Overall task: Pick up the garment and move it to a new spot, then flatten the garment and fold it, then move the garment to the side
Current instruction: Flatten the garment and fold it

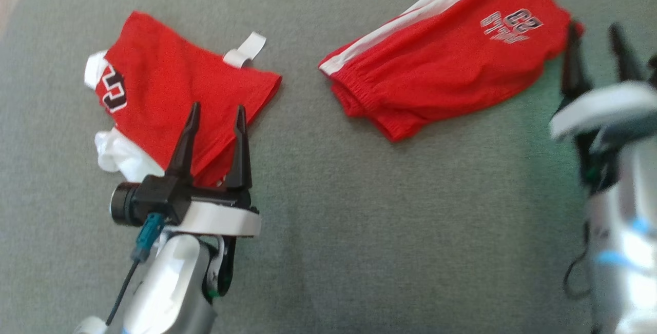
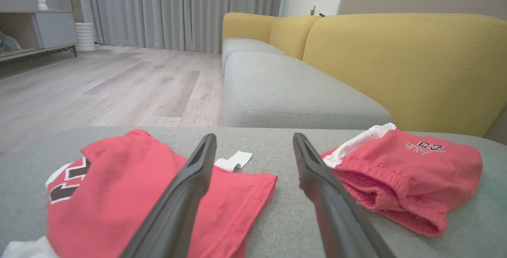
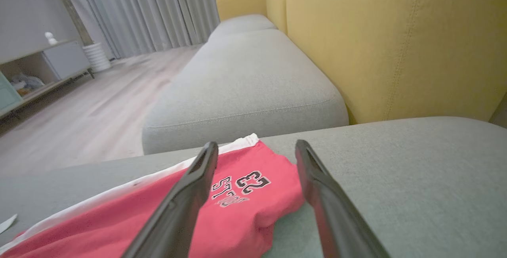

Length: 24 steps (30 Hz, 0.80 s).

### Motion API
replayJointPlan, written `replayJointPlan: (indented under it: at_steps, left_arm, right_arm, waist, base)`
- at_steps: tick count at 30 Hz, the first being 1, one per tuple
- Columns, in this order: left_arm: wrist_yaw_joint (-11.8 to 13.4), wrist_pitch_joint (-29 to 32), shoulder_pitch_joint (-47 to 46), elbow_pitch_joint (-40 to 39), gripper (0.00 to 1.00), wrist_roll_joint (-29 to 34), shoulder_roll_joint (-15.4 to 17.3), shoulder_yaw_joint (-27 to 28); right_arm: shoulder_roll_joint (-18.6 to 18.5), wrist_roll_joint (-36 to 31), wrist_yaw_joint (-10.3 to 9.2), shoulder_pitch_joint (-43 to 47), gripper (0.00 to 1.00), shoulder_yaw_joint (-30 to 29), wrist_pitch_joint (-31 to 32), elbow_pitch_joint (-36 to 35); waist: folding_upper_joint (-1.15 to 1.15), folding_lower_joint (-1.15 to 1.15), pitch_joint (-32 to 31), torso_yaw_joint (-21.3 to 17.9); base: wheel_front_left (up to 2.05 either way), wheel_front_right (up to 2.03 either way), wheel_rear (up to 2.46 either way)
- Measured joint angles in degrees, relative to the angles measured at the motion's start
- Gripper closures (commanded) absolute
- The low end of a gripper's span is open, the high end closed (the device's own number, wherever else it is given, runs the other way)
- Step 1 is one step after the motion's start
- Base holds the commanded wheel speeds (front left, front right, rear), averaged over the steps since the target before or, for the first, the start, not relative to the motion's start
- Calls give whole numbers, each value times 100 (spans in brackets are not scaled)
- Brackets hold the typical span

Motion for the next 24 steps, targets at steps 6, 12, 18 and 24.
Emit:
replayJointPlan:
  at_steps: [6, 12, 18, 24]
  left_arm:
    - [-203, 0, -159, 75, 0, 144, -186, 94]
    - [-353, 0, -440, 49, 0, 277, -299, 252]
    - [-454, 0, -559, 63, 0, 403, -389, 254]
    - [-500, 0, -572, 69, 0, 457, -410, 274]
  right_arm:
    - [-413, -527, 0, -1139, 0, -639, 828, 1036]
    - [-750, -920, 0, -1906, 0, -937, 1133, 2029]
    - [-1027, -1359, 0, -2324, 0, -1067, 1283, 2751]
    - [-1158, -1486, -1, -2881, 0, -913, 1303, 3285]
  waist:
    - [0, 0, 428, 238]
    - [0, 0, 839, 509]
    - [0, -1, 1178, 725]
    - [0, -1, 1345, 777]
  base:
    - [0, 0, 0]
    - [0, 0, 0]
    - [0, 0, 0]
    - [0, 0, 0]
